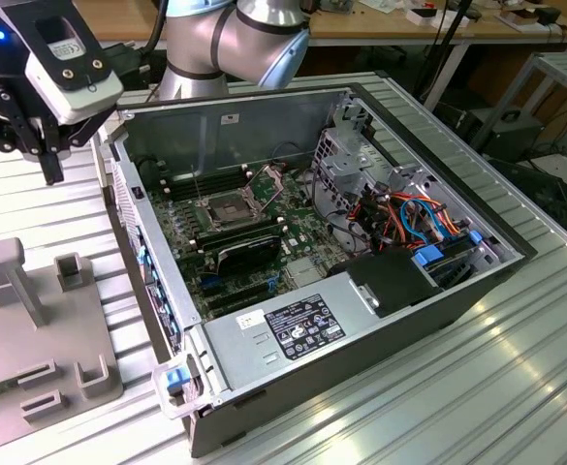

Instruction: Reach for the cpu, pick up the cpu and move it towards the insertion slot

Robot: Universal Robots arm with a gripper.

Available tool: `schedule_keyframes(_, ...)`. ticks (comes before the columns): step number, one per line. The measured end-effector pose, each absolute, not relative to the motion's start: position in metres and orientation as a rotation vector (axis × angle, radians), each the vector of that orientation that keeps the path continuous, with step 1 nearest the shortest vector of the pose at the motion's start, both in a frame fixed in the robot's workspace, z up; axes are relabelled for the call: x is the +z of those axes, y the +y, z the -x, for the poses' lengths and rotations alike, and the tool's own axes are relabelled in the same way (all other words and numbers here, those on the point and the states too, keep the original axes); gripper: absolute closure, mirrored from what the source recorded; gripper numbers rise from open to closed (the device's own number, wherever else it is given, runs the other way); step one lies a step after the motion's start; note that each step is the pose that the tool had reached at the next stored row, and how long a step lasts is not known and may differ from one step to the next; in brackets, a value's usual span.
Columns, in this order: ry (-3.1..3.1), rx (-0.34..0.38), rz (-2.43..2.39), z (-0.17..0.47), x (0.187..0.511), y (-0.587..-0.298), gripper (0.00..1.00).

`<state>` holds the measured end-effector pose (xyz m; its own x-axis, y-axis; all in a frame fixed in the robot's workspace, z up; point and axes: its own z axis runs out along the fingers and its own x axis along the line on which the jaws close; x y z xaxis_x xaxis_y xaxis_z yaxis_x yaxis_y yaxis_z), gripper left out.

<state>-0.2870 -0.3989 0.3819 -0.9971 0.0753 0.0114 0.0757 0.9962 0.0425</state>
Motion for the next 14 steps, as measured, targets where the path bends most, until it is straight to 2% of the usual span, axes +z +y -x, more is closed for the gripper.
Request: schedule_keyframes(14, -3.126, -0.067, 0.118, 0.299, 0.381, -0.399, 0.89)
